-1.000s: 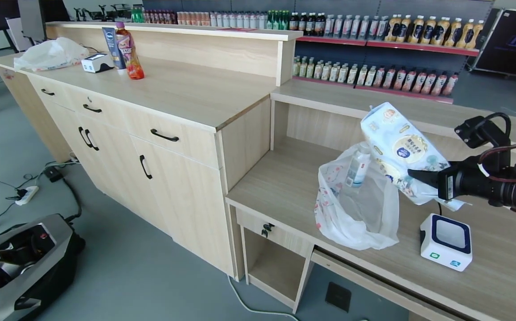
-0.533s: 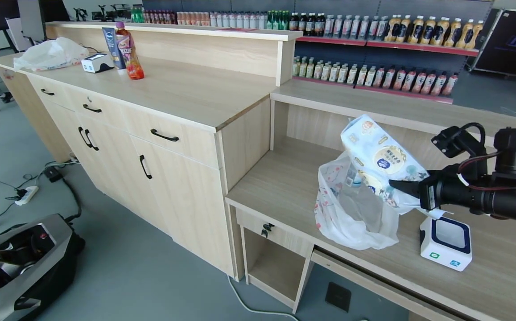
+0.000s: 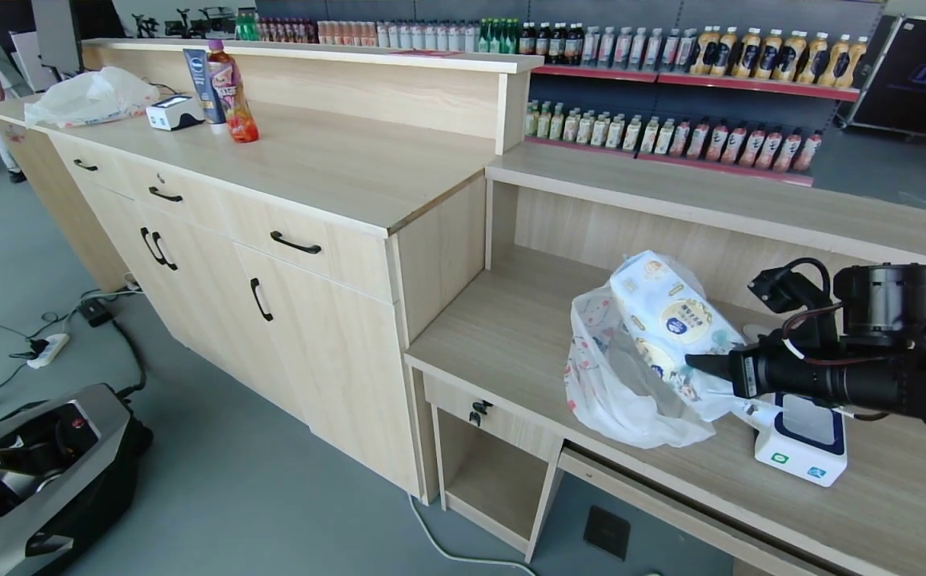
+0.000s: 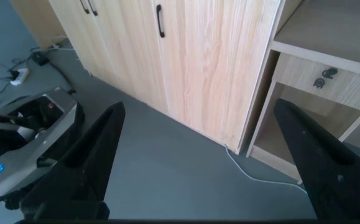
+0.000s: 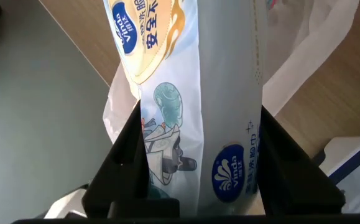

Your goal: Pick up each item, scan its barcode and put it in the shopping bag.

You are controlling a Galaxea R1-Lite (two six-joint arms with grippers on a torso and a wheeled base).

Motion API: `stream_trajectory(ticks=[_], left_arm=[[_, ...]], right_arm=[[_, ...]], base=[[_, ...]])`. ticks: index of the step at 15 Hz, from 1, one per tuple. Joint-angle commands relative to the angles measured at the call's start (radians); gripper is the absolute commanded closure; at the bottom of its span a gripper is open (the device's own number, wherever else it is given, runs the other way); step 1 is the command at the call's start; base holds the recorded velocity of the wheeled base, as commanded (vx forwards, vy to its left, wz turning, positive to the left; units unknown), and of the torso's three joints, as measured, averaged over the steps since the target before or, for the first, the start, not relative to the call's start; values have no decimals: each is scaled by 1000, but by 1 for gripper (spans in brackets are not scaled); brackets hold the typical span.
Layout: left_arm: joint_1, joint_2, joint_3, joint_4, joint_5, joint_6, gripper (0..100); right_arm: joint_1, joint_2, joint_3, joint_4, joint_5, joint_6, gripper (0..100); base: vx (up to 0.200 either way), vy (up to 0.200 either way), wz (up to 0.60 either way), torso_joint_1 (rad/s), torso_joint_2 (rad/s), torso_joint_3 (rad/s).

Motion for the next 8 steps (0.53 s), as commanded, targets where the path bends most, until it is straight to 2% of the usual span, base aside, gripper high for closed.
stream_trajectory(ticks=[1,5,8], left_arm=[[0,0,0,0,0,0,0],[0,0,0,0,0,0,0],[0,0,0,0,0,0,0]], right_arm=[[0,43,1,1,-1,45,100],[0,88,-4,-9,-1,158,100],[0,122,-12,-10,-1,175,100]], base=[[0,0,0,0,0,0],[0,0,0,0,0,0],[0,0,0,0,0,0]])
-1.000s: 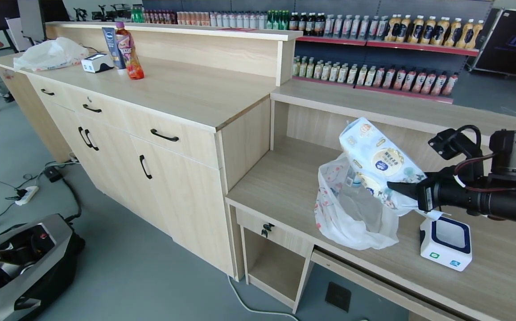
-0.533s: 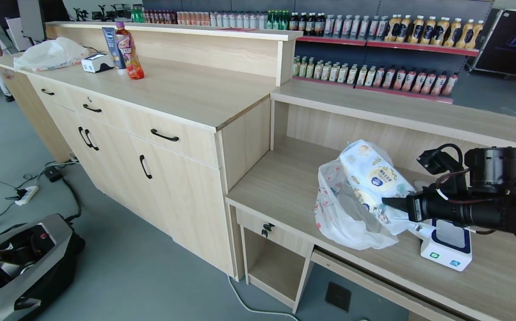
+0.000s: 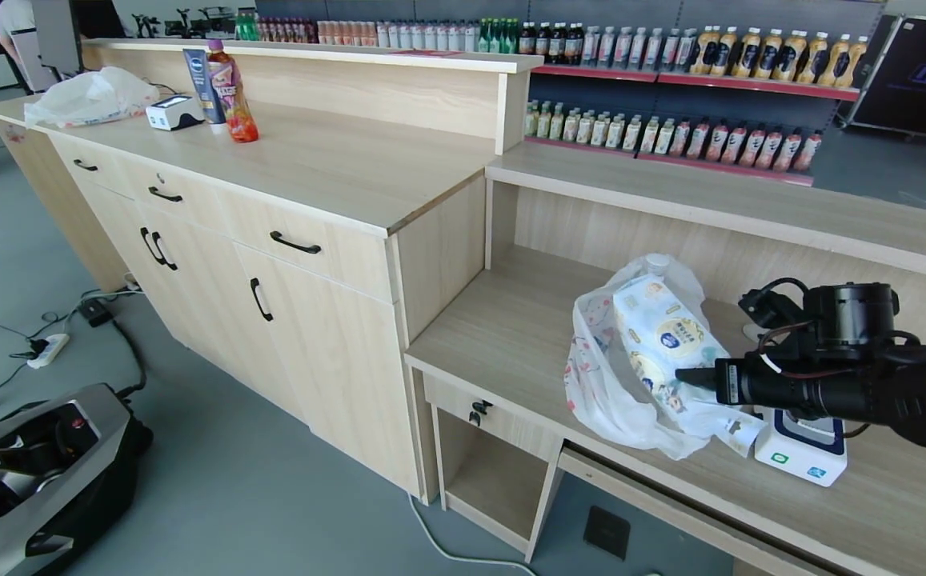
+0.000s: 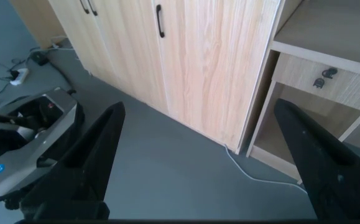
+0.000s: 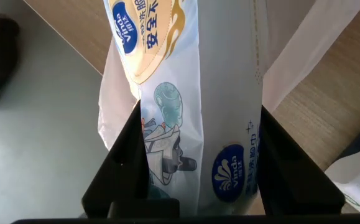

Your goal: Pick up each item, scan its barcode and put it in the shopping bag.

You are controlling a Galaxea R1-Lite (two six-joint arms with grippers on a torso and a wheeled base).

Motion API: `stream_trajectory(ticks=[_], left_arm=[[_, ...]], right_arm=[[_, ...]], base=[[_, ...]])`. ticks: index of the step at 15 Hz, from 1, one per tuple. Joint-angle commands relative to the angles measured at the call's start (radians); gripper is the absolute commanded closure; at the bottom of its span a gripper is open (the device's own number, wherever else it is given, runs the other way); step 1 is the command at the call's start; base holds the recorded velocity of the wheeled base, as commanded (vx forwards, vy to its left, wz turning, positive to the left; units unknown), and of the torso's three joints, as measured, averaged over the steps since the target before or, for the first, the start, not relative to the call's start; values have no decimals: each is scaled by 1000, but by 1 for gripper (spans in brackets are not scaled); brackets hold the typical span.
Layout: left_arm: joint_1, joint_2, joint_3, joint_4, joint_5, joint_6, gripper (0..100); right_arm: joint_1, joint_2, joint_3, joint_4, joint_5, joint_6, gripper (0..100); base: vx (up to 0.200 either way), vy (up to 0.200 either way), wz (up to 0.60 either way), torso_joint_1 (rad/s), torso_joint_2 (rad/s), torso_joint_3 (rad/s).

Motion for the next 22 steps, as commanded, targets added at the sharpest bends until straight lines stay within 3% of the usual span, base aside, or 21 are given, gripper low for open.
stream_trajectory(ticks=[1,11,22], left_arm=[[0,0,0,0,0,0,0],[0,0,0,0,0,0,0],[0,0,0,0,0,0,0]], right_arm=[[2,34,-7,-4,1,0,100],[15,202,-107,-138,2,26,100],[41,220,-93,-148,1,26,100]], base=[[0,0,0,0,0,0],[0,0,0,0,0,0],[0,0,0,0,0,0]])
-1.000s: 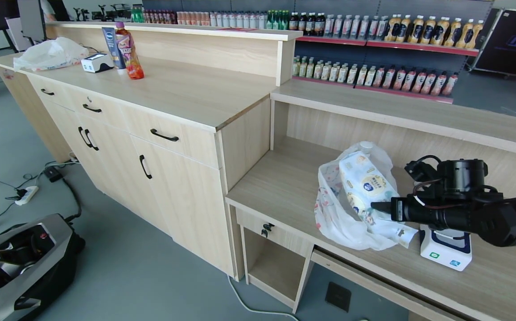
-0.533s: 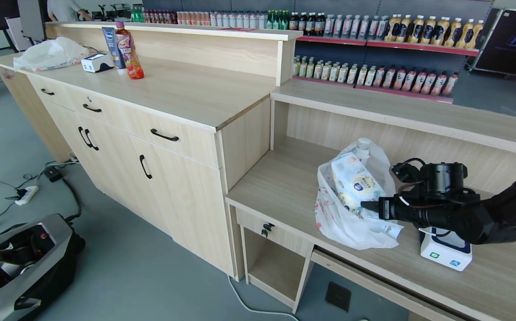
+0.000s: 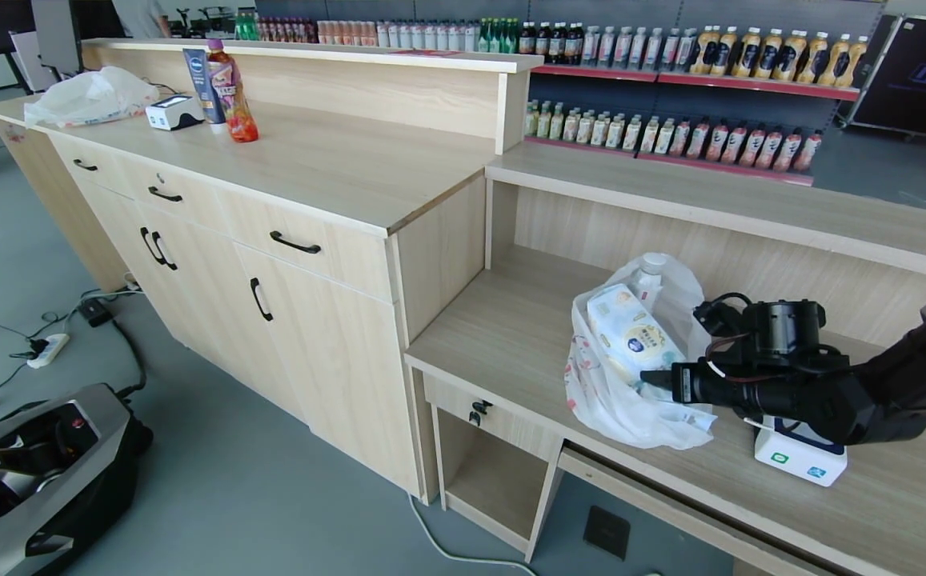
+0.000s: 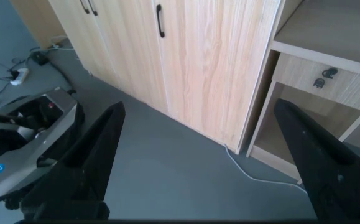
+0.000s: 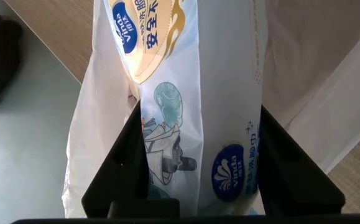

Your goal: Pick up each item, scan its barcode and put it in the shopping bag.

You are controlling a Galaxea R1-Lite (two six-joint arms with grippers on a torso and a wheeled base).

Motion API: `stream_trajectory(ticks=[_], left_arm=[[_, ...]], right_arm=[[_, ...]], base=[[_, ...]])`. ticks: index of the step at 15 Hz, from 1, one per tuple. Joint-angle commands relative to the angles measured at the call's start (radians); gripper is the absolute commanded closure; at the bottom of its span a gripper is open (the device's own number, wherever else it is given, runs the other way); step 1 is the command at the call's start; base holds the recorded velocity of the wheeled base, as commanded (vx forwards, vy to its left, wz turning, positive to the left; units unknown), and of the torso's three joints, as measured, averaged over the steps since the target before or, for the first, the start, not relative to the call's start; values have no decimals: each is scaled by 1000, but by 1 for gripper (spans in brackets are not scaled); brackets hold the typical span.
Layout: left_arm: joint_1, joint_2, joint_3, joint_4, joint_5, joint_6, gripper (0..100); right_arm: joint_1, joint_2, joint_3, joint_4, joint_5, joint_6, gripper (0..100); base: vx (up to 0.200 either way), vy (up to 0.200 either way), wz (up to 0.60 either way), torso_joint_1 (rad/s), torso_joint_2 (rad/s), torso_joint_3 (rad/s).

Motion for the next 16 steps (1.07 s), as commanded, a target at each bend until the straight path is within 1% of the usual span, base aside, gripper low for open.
stream_trajectory(ticks=[1,6,7,12,14,16], left_arm=[[0,0,0,0,0,0,0],[0,0,0,0,0,0,0],[0,0,0,0,0,0,0],[0,0,0,0,0,0,0],[0,0,0,0,0,0,0],[0,0,0,0,0,0,0]], right_arm=[[-2,1,0,0,1,0,100],[-6,1,8,-1,1,0,100],[-6,-1,8,-1,1,0,0],[-6,-10,8,-15,1,0,0],[-6,-32,5,-47,2,-5,0],[1,-81,2,-57,4,-38,0]], base=[[0,0,0,0,0,0],[0,0,0,0,0,0],[0,0,0,0,0,0],[0,0,0,0,0,0],[0,0,0,0,0,0],[0,0,0,0,0,0]])
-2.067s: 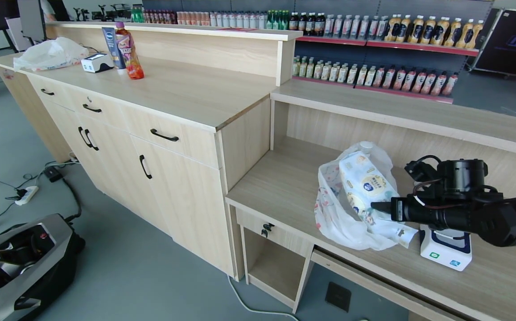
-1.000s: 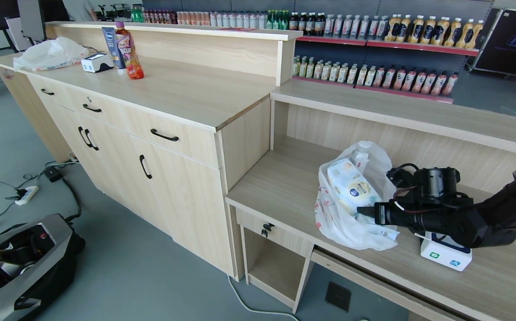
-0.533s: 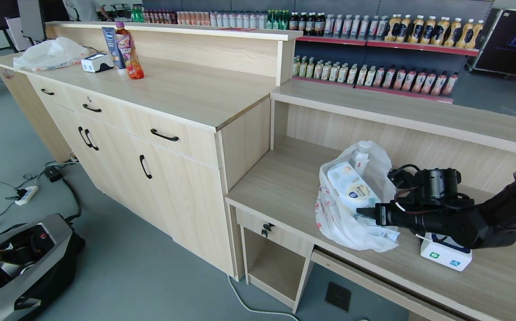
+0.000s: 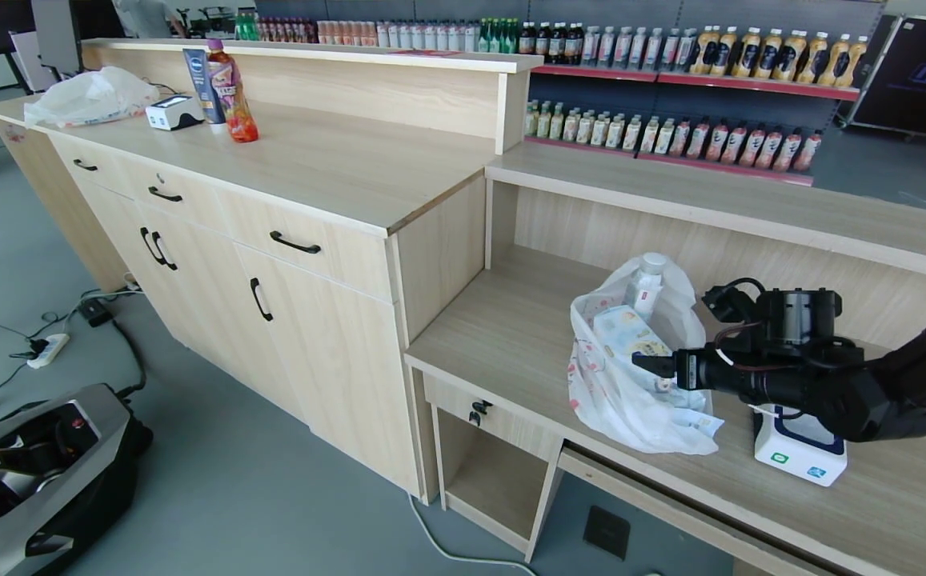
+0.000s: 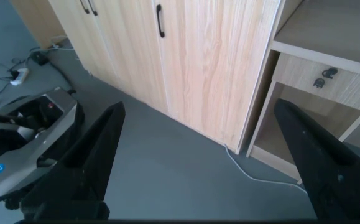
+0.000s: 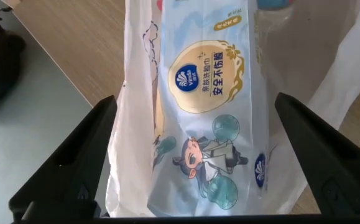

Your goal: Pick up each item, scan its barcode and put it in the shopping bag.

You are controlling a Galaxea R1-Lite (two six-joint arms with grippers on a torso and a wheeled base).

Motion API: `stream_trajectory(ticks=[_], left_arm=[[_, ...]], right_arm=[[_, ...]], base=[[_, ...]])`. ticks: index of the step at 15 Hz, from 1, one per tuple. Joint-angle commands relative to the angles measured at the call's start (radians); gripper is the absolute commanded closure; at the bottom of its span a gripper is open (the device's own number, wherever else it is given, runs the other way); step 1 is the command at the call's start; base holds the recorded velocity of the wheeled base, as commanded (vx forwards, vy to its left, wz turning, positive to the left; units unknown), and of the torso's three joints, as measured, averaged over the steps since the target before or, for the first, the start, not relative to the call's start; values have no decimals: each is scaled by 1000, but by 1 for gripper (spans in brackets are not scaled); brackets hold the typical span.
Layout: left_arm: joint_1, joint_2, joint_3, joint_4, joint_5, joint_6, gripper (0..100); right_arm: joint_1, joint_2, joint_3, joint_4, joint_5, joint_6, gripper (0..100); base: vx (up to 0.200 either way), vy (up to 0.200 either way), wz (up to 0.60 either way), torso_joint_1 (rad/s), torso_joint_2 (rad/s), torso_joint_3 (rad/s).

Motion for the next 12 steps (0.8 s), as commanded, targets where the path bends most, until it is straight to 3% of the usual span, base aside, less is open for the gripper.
stream_trajectory(ticks=[1,6,9,12], left_arm=[[0,0,0,0,0,0,0],[0,0,0,0,0,0,0],[0,0,0,0,0,0,0],[0,0,0,0,0,0,0]], right_arm=[[4,-72,0,1,-1,-56,0],[-12,-267,43,9,-14,-306,0],[-52,-393,-5,108,-132,-571,0],[-57,-471,-189,283,-211,-553,0]], base=[[0,0,0,0,0,0],[0,0,0,0,0,0],[0,0,-400,-24,52,34],[0,0,-600,-137,339,189]])
